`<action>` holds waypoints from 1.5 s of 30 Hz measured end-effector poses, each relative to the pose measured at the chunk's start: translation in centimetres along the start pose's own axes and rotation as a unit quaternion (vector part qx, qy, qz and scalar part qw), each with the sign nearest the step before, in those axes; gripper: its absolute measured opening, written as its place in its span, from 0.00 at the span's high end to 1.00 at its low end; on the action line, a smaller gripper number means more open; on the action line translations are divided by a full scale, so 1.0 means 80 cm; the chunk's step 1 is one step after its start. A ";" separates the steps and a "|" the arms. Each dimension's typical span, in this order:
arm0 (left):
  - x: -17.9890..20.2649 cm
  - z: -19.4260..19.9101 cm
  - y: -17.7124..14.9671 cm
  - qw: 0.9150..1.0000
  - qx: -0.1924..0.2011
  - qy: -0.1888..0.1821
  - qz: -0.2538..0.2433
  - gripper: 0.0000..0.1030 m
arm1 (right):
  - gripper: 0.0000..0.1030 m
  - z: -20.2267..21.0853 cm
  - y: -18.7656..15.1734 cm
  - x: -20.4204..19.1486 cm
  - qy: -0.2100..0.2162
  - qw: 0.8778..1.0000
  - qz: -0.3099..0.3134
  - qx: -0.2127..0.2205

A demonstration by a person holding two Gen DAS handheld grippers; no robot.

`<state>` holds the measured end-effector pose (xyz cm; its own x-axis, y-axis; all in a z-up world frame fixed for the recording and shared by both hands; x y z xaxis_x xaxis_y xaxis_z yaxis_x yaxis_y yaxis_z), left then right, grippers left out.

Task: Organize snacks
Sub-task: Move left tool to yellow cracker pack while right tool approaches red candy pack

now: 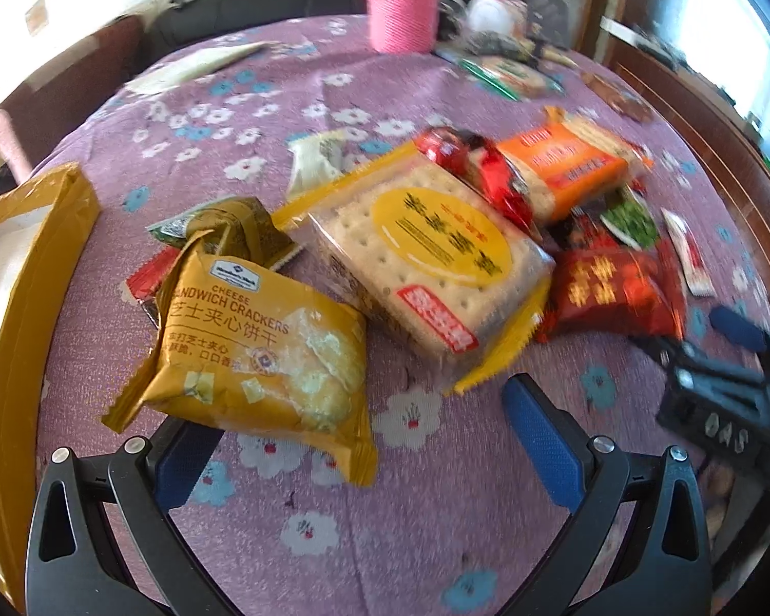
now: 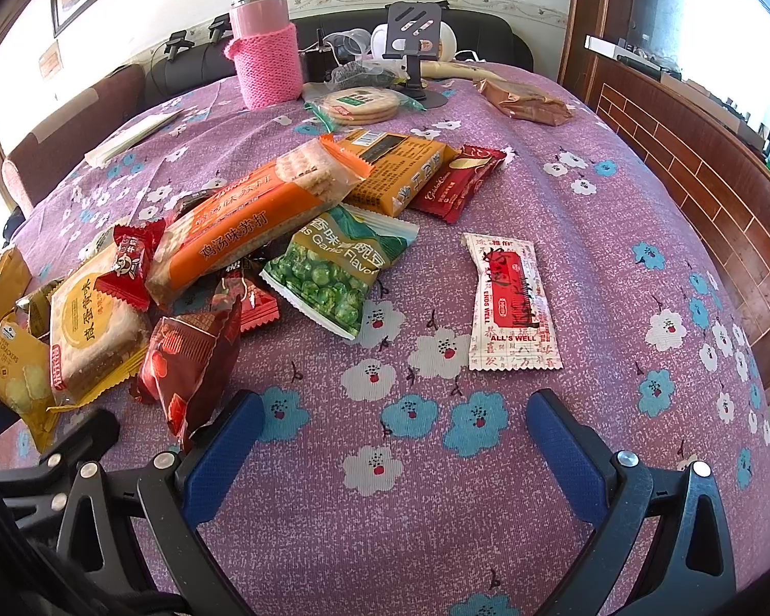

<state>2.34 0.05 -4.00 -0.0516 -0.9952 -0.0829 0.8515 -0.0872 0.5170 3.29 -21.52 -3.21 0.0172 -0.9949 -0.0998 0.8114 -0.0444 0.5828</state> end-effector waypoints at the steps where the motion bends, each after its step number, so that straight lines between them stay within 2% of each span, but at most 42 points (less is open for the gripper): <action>1: 0.000 0.002 -0.003 1.000 -0.004 -0.006 -0.007 0.00 | 0.00 0.000 0.000 0.000 0.001 1.000 0.001 -0.001; 3: -0.002 0.007 -0.009 1.000 -0.009 -0.018 -0.009 0.00 | 0.00 0.001 -0.001 0.000 0.002 1.000 0.003 -0.003; 6: -0.016 0.032 -0.022 0.997 0.005 -0.075 0.028 0.09 | 0.00 0.001 -0.001 0.001 0.004 1.000 0.004 -0.009; 7: -0.018 0.042 -0.024 0.996 0.018 -0.082 0.032 0.10 | 0.00 0.000 -0.001 0.001 0.004 1.000 0.006 -0.013; 9: -0.027 0.075 -0.026 0.994 0.071 -0.075 0.027 0.10 | 0.00 0.000 0.000 0.001 0.008 1.000 0.010 -0.023; 11: -0.043 0.121 -0.027 0.988 0.142 -0.058 0.023 0.10 | 0.00 -0.001 0.000 0.000 0.009 0.999 0.016 -0.033; 12: -0.057 0.152 -0.029 0.981 0.185 -0.049 0.028 0.10 | 0.00 -0.001 0.000 0.000 0.010 0.999 0.019 -0.035; 14: -0.080 0.191 -0.029 0.970 0.236 -0.030 0.037 0.08 | 0.00 -0.001 -0.001 0.000 0.011 0.999 0.021 -0.033; 16: -0.110 0.223 -0.026 0.957 0.285 0.000 0.057 0.00 | 0.00 -0.001 -0.001 0.000 0.010 0.999 0.020 -0.031; 17: -0.123 0.229 -0.022 0.952 0.299 0.016 0.067 0.00 | 0.00 0.000 -0.001 0.000 0.010 0.999 0.019 -0.031; 18: -0.132 0.227 -0.019 0.952 0.296 0.028 0.072 0.00 | 0.01 0.001 -0.002 0.001 0.008 0.999 0.018 -0.030; 20: -0.148 0.207 -0.012 0.961 0.260 0.059 0.073 0.00 | 0.06 0.010 -0.007 0.005 -0.002 1.000 0.009 -0.026; 21: -0.154 0.197 -0.013 0.963 0.251 0.064 0.073 0.00 | 0.12 0.018 -0.010 0.007 -0.002 1.000 0.004 -0.022; 22: -0.159 0.194 -0.017 0.963 0.250 0.061 0.075 0.00 | 0.14 0.034 -0.012 0.011 0.002 1.000 -0.004 -0.008; 25: -0.172 0.184 -0.020 0.964 0.246 0.017 0.097 0.01 | 0.14 0.079 -0.011 0.012 0.005 0.999 -0.012 0.041; 27: -0.179 0.174 -0.022 0.966 0.226 -0.020 0.120 0.14 | 0.14 0.107 -0.001 0.000 0.052 0.996 -0.020 0.063; 28: -0.181 0.168 -0.025 0.968 0.209 -0.042 0.135 0.30 | 0.14 0.115 0.007 -0.010 0.083 0.994 -0.020 0.065; 29: -0.182 0.162 -0.029 0.968 0.190 -0.069 0.147 0.40 | 0.14 0.119 0.011 -0.018 0.102 0.992 -0.017 0.066; 31: -0.187 0.151 -0.041 0.966 0.159 -0.102 0.174 0.40 | 0.14 0.122 0.024 -0.034 0.135 0.989 -0.014 0.063; 33: -0.193 0.155 -0.053 0.965 0.154 -0.103 0.184 0.40 | 0.14 0.115 0.035 -0.039 0.145 0.987 -0.015 0.062; 36: -0.195 0.155 -0.057 0.967 0.147 -0.105 0.182 0.35 | 0.16 0.087 0.040 -0.036 0.139 0.989 -0.020 0.037; 38: -0.188 0.152 -0.057 0.965 0.143 -0.124 0.183 0.34 | 0.23 0.062 0.038 -0.036 0.152 0.988 -0.037 0.011; 40: -0.183 0.149 -0.057 0.964 0.135 -0.138 0.182 0.34 | 0.34 0.040 0.037 -0.040 0.165 0.985 -0.053 -0.011; 43: -0.177 0.145 -0.058 0.964 0.124 -0.149 0.181 0.34 | 0.37 0.018 0.039 -0.049 0.177 0.982 -0.067 -0.021; 44: -0.177 0.145 -0.058 0.964 0.121 -0.154 0.180 0.34 | 0.42 0.010 0.038 -0.054 0.186 0.979 -0.071 -0.029; 45: -0.176 0.145 -0.058 0.964 0.120 -0.156 0.179 0.34 | 0.67 0.005 0.036 -0.058 0.199 0.976 -0.074 -0.042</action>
<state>-6.93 13.97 4.67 0.0375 -0.9252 0.3776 0.7009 0.2937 0.6500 5.30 -17.06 -0.78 0.1087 -0.8631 -0.4932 0.8671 -0.1602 0.4716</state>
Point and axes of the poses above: each gripper's, at about its wrist camera, not at the fingertips, and z roughly against the way its jaws point, x to its right, y to its top, the point moved 5 cm from there along -z, roughly the way its jaws point, and after that the axes turned 6 degrees about y, right-handed, at the moved point
